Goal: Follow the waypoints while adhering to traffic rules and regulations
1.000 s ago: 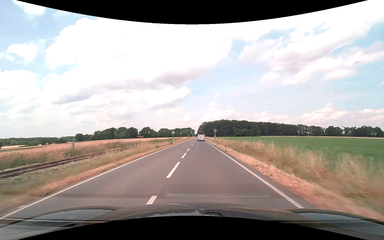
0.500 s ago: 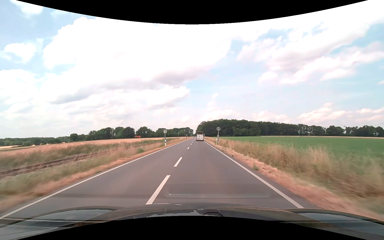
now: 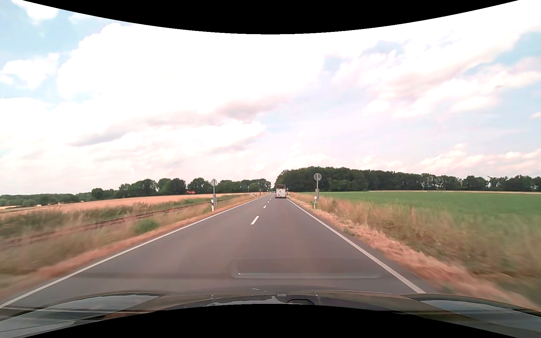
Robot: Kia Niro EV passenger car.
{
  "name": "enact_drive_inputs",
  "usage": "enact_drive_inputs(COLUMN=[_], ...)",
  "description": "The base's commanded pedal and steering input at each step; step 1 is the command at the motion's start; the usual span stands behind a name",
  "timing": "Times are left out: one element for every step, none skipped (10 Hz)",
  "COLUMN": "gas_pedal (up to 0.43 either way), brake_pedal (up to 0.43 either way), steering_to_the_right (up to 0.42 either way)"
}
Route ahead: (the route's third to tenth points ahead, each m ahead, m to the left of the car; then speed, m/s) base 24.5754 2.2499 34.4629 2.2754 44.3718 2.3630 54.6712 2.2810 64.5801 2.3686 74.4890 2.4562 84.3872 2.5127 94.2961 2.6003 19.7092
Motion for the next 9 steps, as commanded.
enact_drive_inputs(gas_pedal=[0.248,0.24,0.24,0.24,0.228,0.228,0.228,0.22,0.22], brake_pedal=[0.0,0.0,0.0,0.0,0.0,0.0,0.0,0.0,0.0], steering_to_the_right=[0.0,-0.001,-0.001,-0.001,-0.002,-0.002,-0.003,-0.002,-0.002])
